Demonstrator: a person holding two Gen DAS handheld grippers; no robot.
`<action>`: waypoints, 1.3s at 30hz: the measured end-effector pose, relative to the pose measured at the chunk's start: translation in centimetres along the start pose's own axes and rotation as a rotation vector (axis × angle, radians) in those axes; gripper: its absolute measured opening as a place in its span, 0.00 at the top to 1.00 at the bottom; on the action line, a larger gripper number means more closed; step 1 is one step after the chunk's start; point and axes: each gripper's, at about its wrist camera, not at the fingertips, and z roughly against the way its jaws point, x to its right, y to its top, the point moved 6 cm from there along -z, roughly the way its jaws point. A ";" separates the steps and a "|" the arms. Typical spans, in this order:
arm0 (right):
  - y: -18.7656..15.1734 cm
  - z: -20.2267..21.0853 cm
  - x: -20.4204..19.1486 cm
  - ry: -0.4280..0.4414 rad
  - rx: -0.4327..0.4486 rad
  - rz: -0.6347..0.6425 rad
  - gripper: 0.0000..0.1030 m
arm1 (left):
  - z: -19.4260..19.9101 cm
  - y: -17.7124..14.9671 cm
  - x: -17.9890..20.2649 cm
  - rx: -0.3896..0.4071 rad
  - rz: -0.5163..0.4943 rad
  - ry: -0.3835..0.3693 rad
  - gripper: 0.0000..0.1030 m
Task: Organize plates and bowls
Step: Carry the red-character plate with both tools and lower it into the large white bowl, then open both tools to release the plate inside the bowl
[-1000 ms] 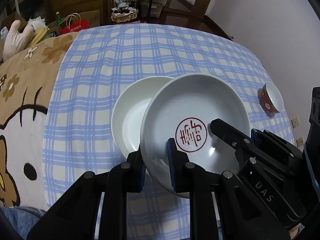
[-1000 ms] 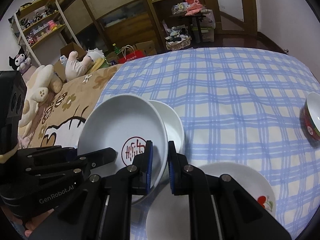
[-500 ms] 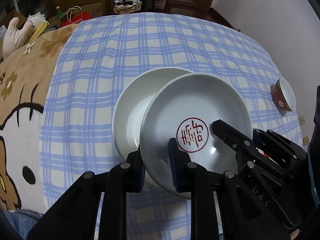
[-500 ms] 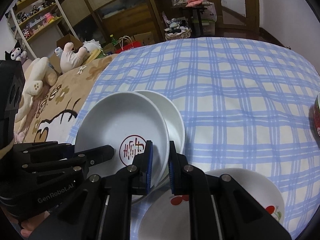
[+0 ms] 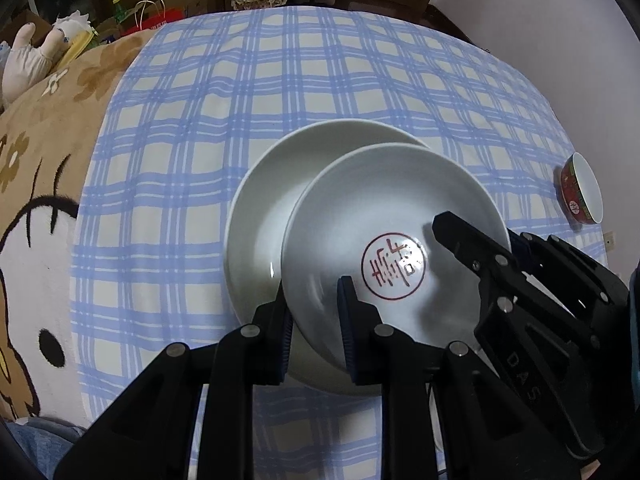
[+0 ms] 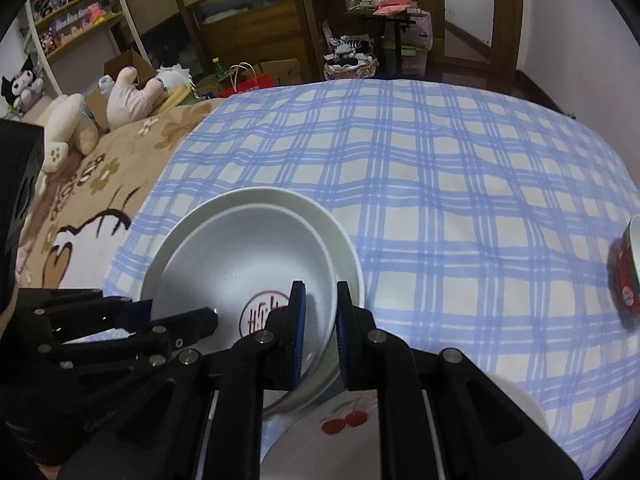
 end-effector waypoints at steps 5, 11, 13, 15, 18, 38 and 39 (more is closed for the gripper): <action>0.4 -0.2 0.1 -0.018 -0.002 0.014 0.85 | -0.2 0.2 -0.3 -0.008 0.000 0.003 0.80; 0.6 -0.3 0.2 -0.029 -0.007 0.025 0.90 | -0.2 0.0 0.1 -0.015 -0.055 0.047 0.80; 0.6 -0.3 0.3 -0.027 -0.007 0.018 0.92 | -0.2 -0.1 0.1 -0.014 -0.060 0.049 0.80; 0.5 -0.2 0.5 -0.023 -0.007 0.017 0.92 | 0.0 0.0 -0.1 -0.012 -0.061 0.047 0.80; 0.6 -0.3 0.5 -0.026 -0.006 0.020 0.93 | 0.3 0.0 -0.3 -0.003 -0.052 0.039 0.80; 0.3 0.2 0.3 -0.008 -0.005 0.014 0.93 | 1.7 -0.3 -1.5 0.048 -0.001 0.032 0.78; 0.3 0.5 0.3 -0.003 0.003 0.007 0.93 | 1.8 -0.3 -1.4 0.053 0.003 0.032 0.78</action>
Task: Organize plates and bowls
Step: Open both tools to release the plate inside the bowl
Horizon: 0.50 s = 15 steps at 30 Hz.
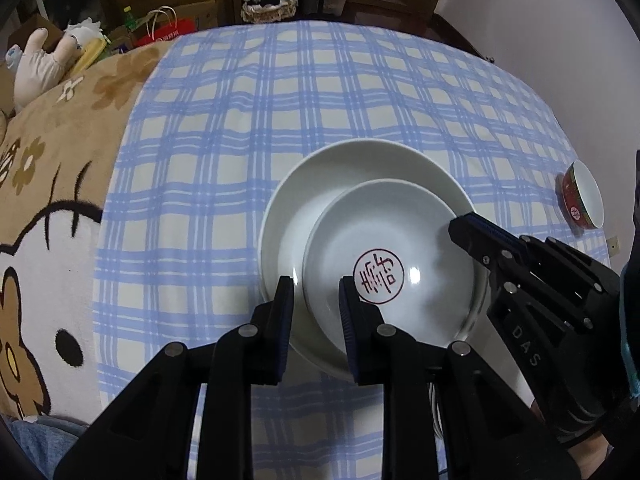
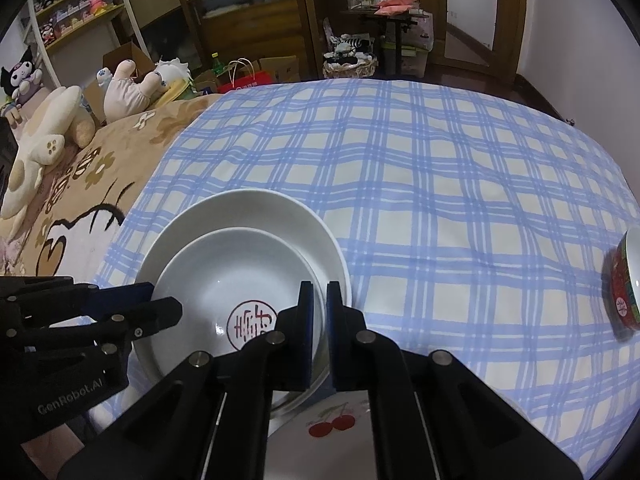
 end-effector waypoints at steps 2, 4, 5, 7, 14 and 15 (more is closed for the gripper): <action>0.0 0.5 0.1 0.020 0.023 -0.014 0.93 | 0.4 0.0 0.0 0.018 0.015 -0.021 0.78; 0.1 1.3 0.2 0.049 0.048 -0.031 0.93 | 0.9 0.1 0.0 0.042 0.031 -0.036 0.78; 0.1 1.6 0.3 0.053 0.052 -0.036 0.93 | 1.2 0.1 0.0 0.054 0.033 -0.043 0.78; 0.2 2.4 0.5 0.049 0.062 -0.040 0.93 | 1.8 0.1 0.0 0.076 0.035 -0.055 0.77; 0.0 5.2 1.7 0.030 0.104 -0.065 0.93 | 3.3 -0.3 0.9 0.123 0.008 -0.072 0.72; -0.1 5.7 2.0 0.023 0.109 -0.068 0.93 | 3.6 -0.3 1.1 0.132 0.003 -0.071 0.72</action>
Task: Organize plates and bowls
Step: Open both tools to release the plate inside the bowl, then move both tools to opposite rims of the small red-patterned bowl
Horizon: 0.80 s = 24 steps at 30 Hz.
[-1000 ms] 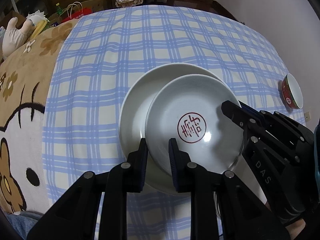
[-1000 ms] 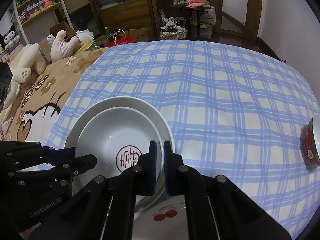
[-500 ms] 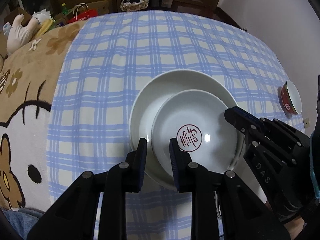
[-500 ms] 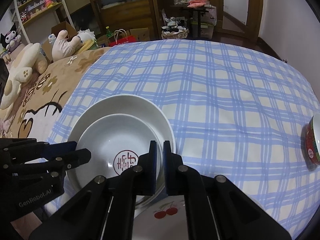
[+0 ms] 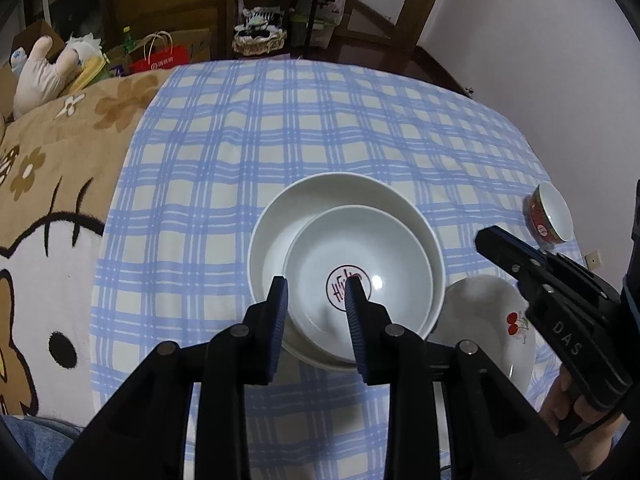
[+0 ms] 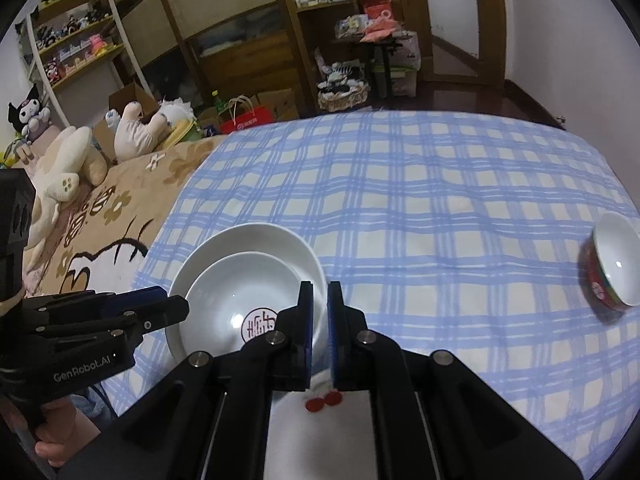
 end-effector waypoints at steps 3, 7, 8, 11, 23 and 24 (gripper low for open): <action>-0.1 1.3 1.0 -0.010 0.013 -0.014 0.92 | 0.9 0.1 0.4 0.022 -0.014 -0.001 0.70; -0.1 3.5 2.6 -0.044 0.039 -0.037 0.78 | 2.5 0.2 1.7 0.069 -0.045 0.008 0.47; -0.2 4.1 3.1 -0.054 0.047 -0.045 0.69 | 2.8 0.3 2.0 0.079 -0.055 0.013 0.46; -0.1 6.0 4.6 -0.087 0.083 -0.070 0.55 | 3.8 0.2 3.7 0.098 -0.107 0.023 0.42; -0.3 12.9 9.8 -0.182 0.208 -0.165 0.10 | 6.4 0.3 9.0 0.157 -0.194 -0.004 0.15; -0.3 13.3 10.3 -0.184 0.213 -0.174 0.10 | 6.7 0.4 9.4 0.167 -0.200 -0.004 0.13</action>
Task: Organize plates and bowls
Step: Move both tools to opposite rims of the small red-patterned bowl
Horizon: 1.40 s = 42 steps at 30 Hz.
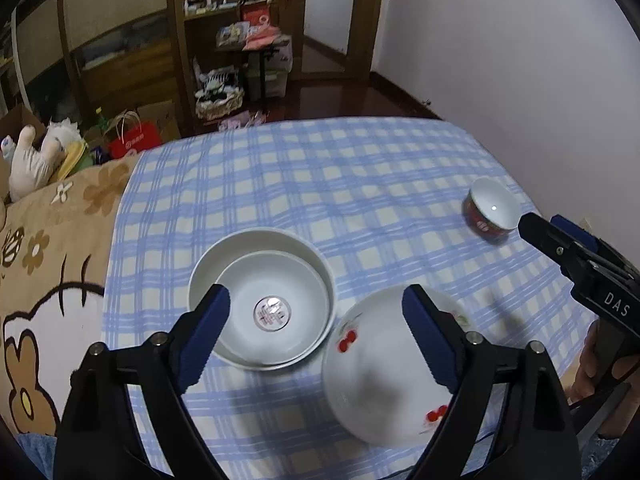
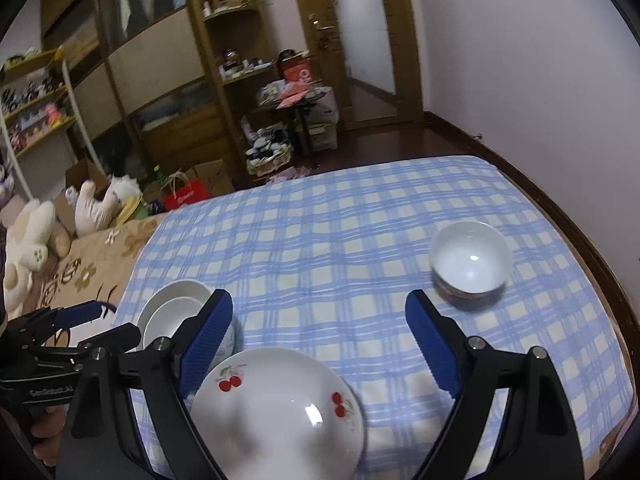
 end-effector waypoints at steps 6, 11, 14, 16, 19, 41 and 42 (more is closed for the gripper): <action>0.8 2.2 2.8 -0.023 0.046 -0.044 0.03 | 1.4 1.7 2.5 0.046 -0.037 0.000 0.11; 1.5 3.9 4.9 -0.053 0.082 -0.060 0.03 | 1.8 3.3 4.7 0.066 -0.063 -0.034 0.11; 2.0 4.5 6.3 -0.066 0.105 -0.078 0.02 | 1.8 4.2 5.8 0.079 -0.076 -0.033 0.11; 2.4 4.7 7.3 -0.072 0.109 -0.088 0.02 | 1.6 4.8 6.8 0.085 -0.099 -0.033 0.11; 3.0 5.1 8.6 -0.078 0.121 -0.109 0.02 | 1.1 5.8 8.3 0.097 -0.129 -0.037 0.11; 7.5 2.4 18.2 -0.149 0.184 -0.206 0.00 | -5.6 13.6 17.6 0.102 -0.175 -0.130 0.11; 7.5 2.0 18.6 -0.147 0.183 -0.219 0.00 | -5.9 13.8 18.0 0.101 -0.176 -0.136 0.11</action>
